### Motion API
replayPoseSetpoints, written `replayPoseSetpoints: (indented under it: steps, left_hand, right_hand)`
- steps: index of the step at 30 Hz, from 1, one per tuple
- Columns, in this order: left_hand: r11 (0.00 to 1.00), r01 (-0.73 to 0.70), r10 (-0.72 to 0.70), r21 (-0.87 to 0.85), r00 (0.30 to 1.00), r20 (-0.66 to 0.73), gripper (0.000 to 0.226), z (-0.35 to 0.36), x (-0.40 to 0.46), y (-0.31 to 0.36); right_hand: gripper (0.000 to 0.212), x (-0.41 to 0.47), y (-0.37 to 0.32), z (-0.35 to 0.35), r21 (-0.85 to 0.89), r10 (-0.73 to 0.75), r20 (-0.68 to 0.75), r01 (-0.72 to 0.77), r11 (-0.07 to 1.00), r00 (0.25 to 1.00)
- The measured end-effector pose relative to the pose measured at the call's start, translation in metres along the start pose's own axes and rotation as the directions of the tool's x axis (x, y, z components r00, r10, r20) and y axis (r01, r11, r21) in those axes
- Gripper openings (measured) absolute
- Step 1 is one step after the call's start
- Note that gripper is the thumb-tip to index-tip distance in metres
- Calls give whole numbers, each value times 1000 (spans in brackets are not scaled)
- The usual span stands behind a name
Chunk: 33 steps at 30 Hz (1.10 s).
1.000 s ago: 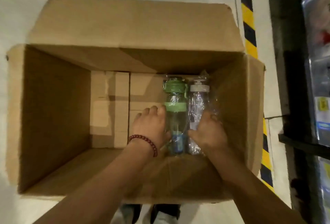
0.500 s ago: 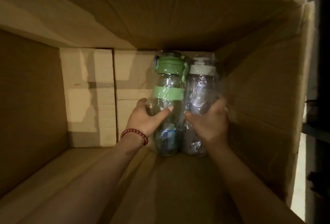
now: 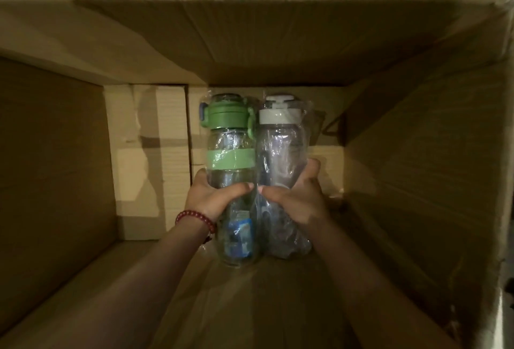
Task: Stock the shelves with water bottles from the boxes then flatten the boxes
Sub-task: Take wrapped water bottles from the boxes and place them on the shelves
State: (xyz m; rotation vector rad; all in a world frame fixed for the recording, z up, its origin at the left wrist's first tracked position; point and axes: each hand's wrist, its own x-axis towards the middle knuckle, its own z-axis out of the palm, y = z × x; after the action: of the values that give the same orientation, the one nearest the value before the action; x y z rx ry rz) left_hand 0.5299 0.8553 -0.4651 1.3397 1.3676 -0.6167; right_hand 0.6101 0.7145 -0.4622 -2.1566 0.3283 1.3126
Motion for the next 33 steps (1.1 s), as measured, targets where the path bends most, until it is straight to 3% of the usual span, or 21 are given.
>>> replayPoseSetpoints:
  steps: [4, 10, 15, 19, 22, 27, 29, 33]
  left_hand:
    - [997, -14, 12, -73, 999, -30, 112, -7, -10, 4]
    - [995, -81, 81, -62, 997, 1, 111, -35, -59, 17]
    - [988, -131, 131, -76, 991, -4, 132, -72, -131, 49]
    - [984, -139, 137, -109, 990, -24, 125, -98, -194, 78]
    - [984, -126, 122, -127, 992, -39, 111, -113, -244, 98]
    - [975, -197, 191, -100, 980, -64, 127, -129, -326, 130]
    - [968, -234, 230, -89, 972, -57, 134, -133, -362, 145]
    - [962, -256, 250, -100, 966, -67, 110, -140, -427, 164]
  right_hand:
    - [89, -13, -8, 8, 124, -17, -55, 24, 992, 998]
    - [98, -66, -26, -3, 226, 30, -92, -9, 974, 995]
    - [80, -139, -64, -31, 323, -27, -54, 43, 945, 998]
    - [78, -200, -92, -56, 379, -55, -49, 69, 923, 997]
    - [89, -247, -108, -77, 378, -49, -58, 68, 923, 997]
    - [119, -332, -133, -119, 413, -70, -78, 96, 906, 995]
    - [120, -363, -139, -135, 418, -72, -95, 105, 902, 993]
    - [119, -423, -151, -166, 400, -109, -143, 158, 903, 984]
